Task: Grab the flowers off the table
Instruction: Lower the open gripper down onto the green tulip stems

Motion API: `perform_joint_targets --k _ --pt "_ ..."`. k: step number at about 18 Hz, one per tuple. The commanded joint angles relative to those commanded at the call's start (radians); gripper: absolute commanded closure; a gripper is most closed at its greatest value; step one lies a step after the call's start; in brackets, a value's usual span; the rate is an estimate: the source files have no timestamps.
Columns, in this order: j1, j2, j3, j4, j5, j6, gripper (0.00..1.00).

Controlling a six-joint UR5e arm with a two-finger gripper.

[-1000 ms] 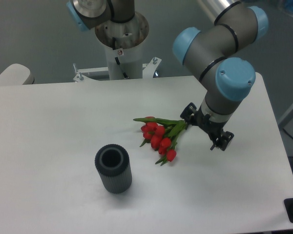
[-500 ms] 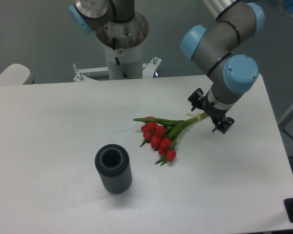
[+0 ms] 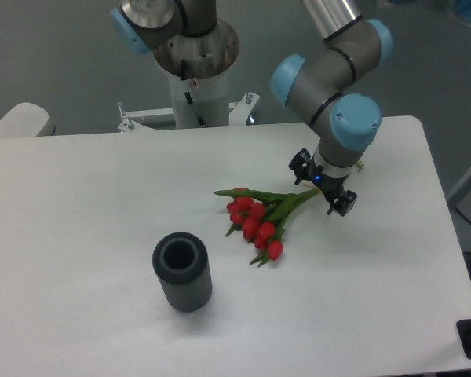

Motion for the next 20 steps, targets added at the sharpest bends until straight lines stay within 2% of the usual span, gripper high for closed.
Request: perform_joint_targets --k 6,11,16,20 --pt "-0.015 0.052 -0.052 0.002 0.004 0.003 0.0" --pt "-0.015 0.055 -0.066 0.008 0.004 0.014 0.0" --pt "-0.012 0.049 -0.087 0.06 0.009 0.075 0.0" --pt "-0.008 0.034 -0.114 0.138 0.009 0.1 0.0"
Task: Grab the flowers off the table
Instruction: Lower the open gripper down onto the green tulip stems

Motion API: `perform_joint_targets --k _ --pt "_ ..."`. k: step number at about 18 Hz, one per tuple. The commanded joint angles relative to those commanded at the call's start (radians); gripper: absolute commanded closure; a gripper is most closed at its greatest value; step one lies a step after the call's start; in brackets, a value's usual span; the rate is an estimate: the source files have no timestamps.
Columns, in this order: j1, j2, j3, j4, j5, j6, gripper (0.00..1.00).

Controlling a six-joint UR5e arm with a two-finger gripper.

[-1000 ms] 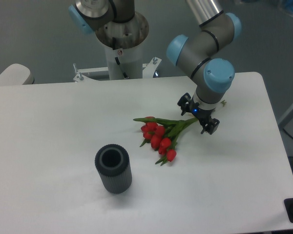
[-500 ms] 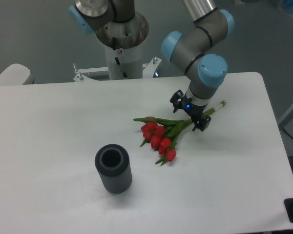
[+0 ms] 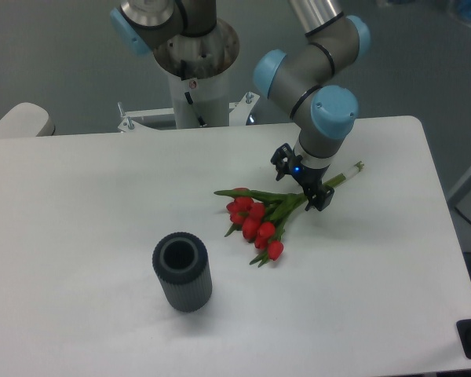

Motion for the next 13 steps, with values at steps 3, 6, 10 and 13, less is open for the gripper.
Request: perform_joint_targets --k 3,6,10,13 --pt "0.0 0.0 -0.009 0.0 0.0 0.006 0.0" --pt "0.003 -0.009 -0.026 0.006 0.0 0.003 0.0" --pt "0.0 -0.012 -0.028 0.02 -0.003 -0.011 0.0" --pt "-0.002 -0.018 -0.029 0.038 -0.008 -0.012 0.06"
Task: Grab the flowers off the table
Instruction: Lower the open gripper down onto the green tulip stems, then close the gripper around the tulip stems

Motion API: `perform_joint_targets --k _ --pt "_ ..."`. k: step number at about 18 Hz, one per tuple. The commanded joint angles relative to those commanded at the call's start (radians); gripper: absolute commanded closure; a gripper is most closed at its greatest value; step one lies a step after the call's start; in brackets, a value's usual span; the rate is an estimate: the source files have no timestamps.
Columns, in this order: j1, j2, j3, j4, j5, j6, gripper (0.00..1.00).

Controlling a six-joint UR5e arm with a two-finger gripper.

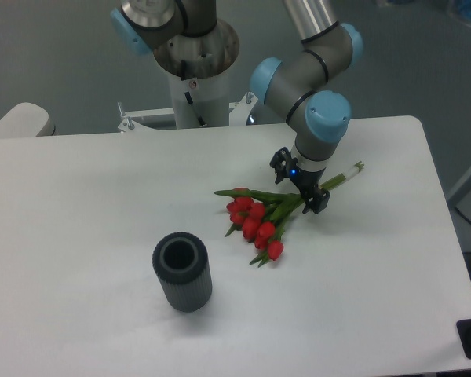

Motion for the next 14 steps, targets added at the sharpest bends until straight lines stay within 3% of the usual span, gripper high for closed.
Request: perform_joint_targets --k 1,4,5,8,14 --pt "-0.002 -0.005 0.002 0.003 0.0 0.0 0.13" --pt "-0.003 -0.008 0.011 0.003 -0.002 0.002 0.53" --pt "-0.003 -0.009 0.015 0.003 -0.002 0.003 0.62" --pt "-0.003 -0.009 0.024 0.003 -0.002 0.005 0.74" --pt "-0.003 -0.009 0.041 0.003 -0.002 0.005 0.8"
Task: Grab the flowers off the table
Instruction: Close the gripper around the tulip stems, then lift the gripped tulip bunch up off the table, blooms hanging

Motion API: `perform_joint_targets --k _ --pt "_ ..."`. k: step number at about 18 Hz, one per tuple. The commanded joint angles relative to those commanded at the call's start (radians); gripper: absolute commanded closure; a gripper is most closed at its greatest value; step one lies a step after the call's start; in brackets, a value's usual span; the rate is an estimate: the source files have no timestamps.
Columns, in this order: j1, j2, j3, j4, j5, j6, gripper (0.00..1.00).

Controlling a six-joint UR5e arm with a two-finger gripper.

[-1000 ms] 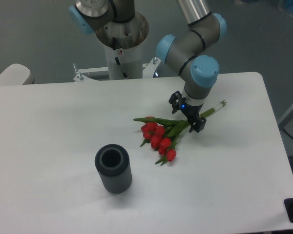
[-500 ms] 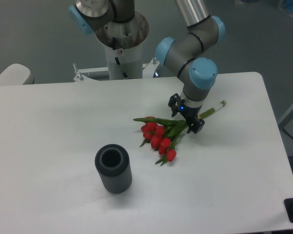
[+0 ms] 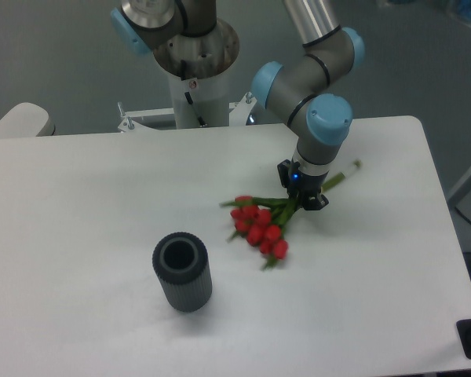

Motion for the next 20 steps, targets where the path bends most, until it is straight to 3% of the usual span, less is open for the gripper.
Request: perform_joint_targets --k 4,8,10,13,20 --pt "0.002 0.002 0.014 -0.002 -0.005 0.003 0.8" --pt "-0.003 0.012 0.086 -0.024 -0.041 0.002 0.8" --pt "-0.005 0.034 0.136 -0.072 -0.093 -0.003 0.8" --pt "-0.003 0.069 0.253 -0.21 -0.219 -0.011 0.8" --pt "0.014 0.066 0.371 -0.218 -0.535 -0.073 0.8"
